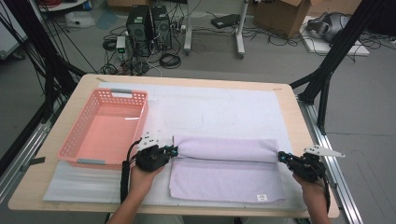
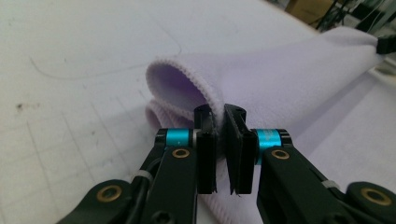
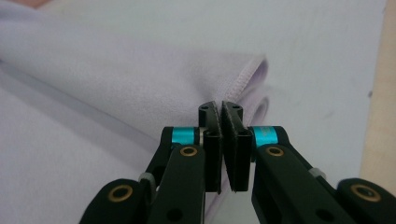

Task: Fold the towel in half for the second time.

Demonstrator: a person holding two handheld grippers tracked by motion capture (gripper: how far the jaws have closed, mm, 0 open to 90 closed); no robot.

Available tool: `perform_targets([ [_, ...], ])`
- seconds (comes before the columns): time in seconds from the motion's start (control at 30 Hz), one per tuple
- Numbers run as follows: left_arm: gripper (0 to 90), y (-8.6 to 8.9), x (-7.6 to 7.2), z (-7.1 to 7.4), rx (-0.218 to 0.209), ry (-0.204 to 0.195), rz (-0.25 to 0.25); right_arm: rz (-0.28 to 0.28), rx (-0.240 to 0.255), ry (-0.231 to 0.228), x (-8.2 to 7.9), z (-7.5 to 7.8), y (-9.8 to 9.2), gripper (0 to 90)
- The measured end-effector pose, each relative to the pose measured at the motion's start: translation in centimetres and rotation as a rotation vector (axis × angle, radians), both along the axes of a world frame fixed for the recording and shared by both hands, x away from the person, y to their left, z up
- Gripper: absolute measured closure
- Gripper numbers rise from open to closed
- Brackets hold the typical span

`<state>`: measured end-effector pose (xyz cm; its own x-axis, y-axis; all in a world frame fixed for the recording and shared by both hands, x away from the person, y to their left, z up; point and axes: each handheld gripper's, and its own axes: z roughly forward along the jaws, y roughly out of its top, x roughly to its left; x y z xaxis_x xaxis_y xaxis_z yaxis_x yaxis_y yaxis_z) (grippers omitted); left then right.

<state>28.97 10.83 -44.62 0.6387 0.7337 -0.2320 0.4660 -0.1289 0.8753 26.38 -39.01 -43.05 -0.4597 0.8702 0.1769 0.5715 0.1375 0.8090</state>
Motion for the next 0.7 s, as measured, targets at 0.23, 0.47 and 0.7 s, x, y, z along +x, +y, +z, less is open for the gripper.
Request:
perform_targets([
  [0.23,41.6,0.5,1.7,1.2,-0.075,-0.001,0.053,-0.061,-0.021,-0.031,0.9,1.3,0.6,52.4],
  [0.47,41.7,-1.3,5.0,1.6,-0.080,0.056,0.014,-0.042,-0.084,0.029,6.1,2.1,2.3,41.8],
  [0.7,84.2,-1.7,4.4,1.2,-0.022,0.073,-0.038,0.026,-0.098,0.098,6.6,1.3,2.3,82.5],
])
